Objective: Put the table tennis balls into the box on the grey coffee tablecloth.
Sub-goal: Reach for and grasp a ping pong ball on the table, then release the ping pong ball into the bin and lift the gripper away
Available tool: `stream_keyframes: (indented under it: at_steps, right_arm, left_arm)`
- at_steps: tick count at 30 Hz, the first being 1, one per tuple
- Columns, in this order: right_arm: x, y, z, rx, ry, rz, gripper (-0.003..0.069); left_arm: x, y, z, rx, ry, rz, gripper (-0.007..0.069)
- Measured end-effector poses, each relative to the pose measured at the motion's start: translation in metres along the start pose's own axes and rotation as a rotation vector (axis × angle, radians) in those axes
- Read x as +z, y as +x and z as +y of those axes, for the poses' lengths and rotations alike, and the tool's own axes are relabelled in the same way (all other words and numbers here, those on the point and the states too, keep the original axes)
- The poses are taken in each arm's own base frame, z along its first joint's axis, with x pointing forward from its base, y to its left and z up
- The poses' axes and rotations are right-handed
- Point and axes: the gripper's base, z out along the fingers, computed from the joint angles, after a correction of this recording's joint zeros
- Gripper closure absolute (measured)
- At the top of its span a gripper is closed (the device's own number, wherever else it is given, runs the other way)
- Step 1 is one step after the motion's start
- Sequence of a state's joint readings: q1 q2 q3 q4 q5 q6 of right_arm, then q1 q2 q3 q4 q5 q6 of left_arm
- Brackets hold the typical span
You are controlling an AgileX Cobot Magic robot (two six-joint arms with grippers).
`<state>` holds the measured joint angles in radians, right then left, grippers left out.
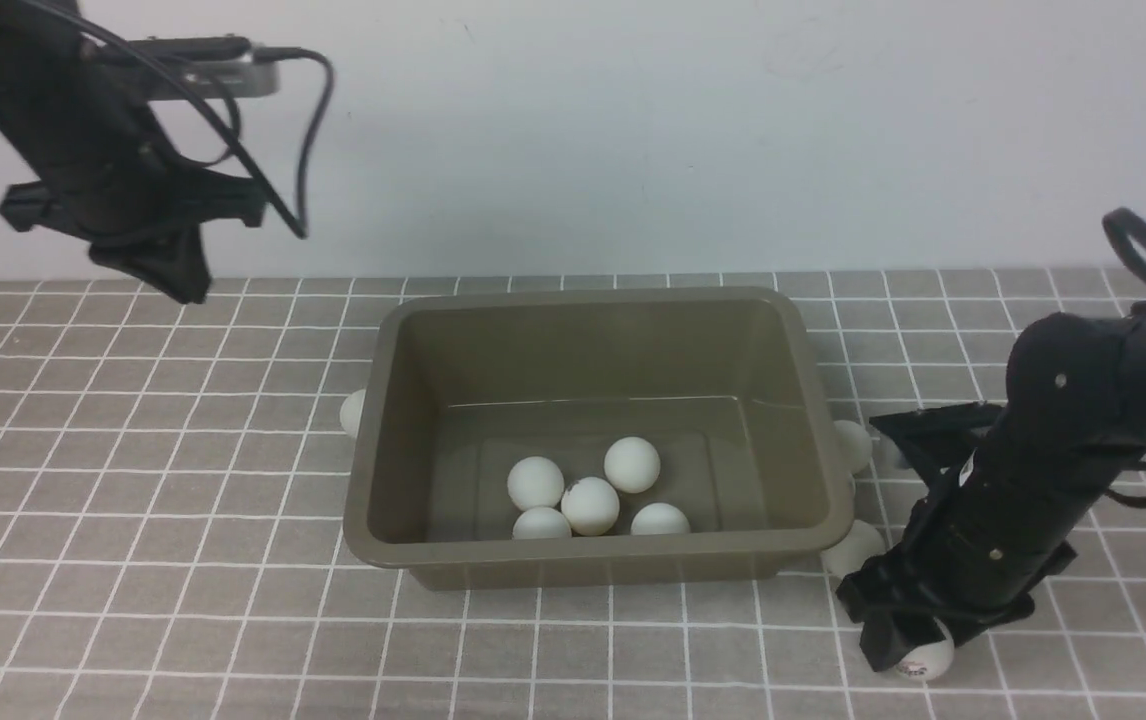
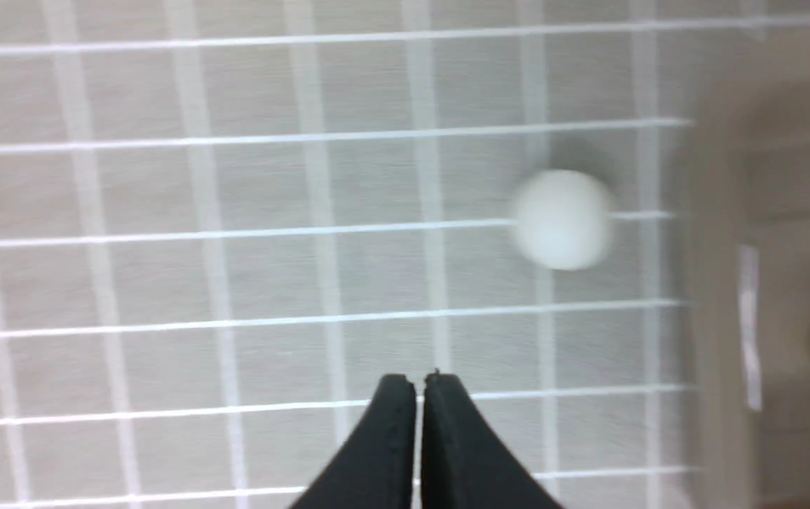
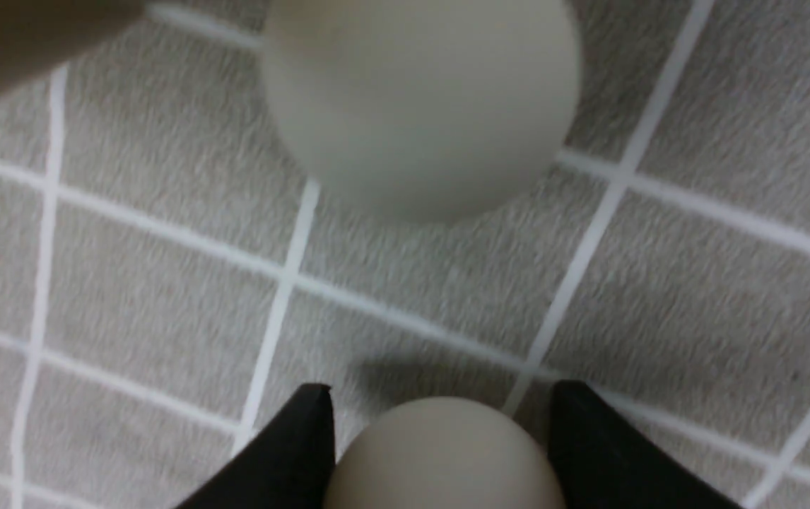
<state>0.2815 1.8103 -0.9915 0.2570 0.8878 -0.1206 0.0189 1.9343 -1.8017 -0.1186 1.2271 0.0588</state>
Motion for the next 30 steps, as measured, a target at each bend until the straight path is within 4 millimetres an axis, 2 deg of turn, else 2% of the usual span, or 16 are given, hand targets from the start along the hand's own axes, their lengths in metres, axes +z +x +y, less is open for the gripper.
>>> stream_keyframes:
  at_steps: [4,6,7,8,11,12,13,16,17,19,22,26,30]
  right_arm:
    - [-0.026,0.005,0.006,-0.010,-0.015,-0.045,0.0302]
    - [-0.072,0.001,0.016,-0.017,-0.053,-0.195,0.0302]
    - [-0.081,-0.001,0.019,-0.012,-0.066,-0.230,0.0302]
    - [-0.100,-0.005,0.024,-0.004,-0.090,-0.295,0.0302]
    - [-0.133,-0.020,0.033,-0.003,-0.131,-0.398,0.0302]
    - [-0.143,-0.029,0.037,-0.015,-0.138,-0.428,0.0302]
    - [-0.146,-0.034,0.038,-0.020,-0.140,-0.440,0.0302]
    - [-0.151,-0.053,0.045,-0.043,-0.148,-0.453,0.0302]
    - [-0.149,-0.054,0.046,-0.043,-0.148,-0.446,0.0302]
    - [-0.139,-0.070,0.052,-0.060,-0.154,-0.418,0.0267]
    - [-0.121,-0.084,0.060,-0.082,-0.153,-0.363,0.0171]
    - [-0.108,-0.095,0.063,-0.095,-0.147,-0.321,0.0058]
    - [-0.116,-0.097,0.063,-0.116,-0.123,-0.329,0.0031]
  left_arm:
    - [0.011,-0.001,0.006,0.005,0.012,0.023,0.0629]
    - [0.029,-0.002,0.004,0.031,0.064,0.058,0.0620]
    - [0.033,-0.003,0.002,0.035,0.081,0.066,0.0614]
    - [0.039,-0.003,0.000,0.041,0.104,0.077,0.0601]
    - [0.062,-0.003,-0.003,0.043,0.167,0.117,0.0527]
    - [0.074,-0.003,-0.003,0.040,0.183,0.139,0.0481]
    - [0.078,-0.003,-0.003,0.038,0.190,0.145,0.0452]
    - [0.095,-0.001,-0.005,0.035,0.201,0.184,0.0349]
    - [0.098,-0.001,-0.005,0.036,0.201,0.188,0.0342]
    - [0.110,0.000,-0.008,0.040,0.204,0.211,0.0265]
    - [0.123,0.001,-0.013,0.050,0.206,0.218,0.0193]
    - [0.133,-0.002,-0.019,0.067,0.207,0.190,0.0149]
    - [0.140,-0.006,-0.025,0.080,0.212,0.139,0.0139]
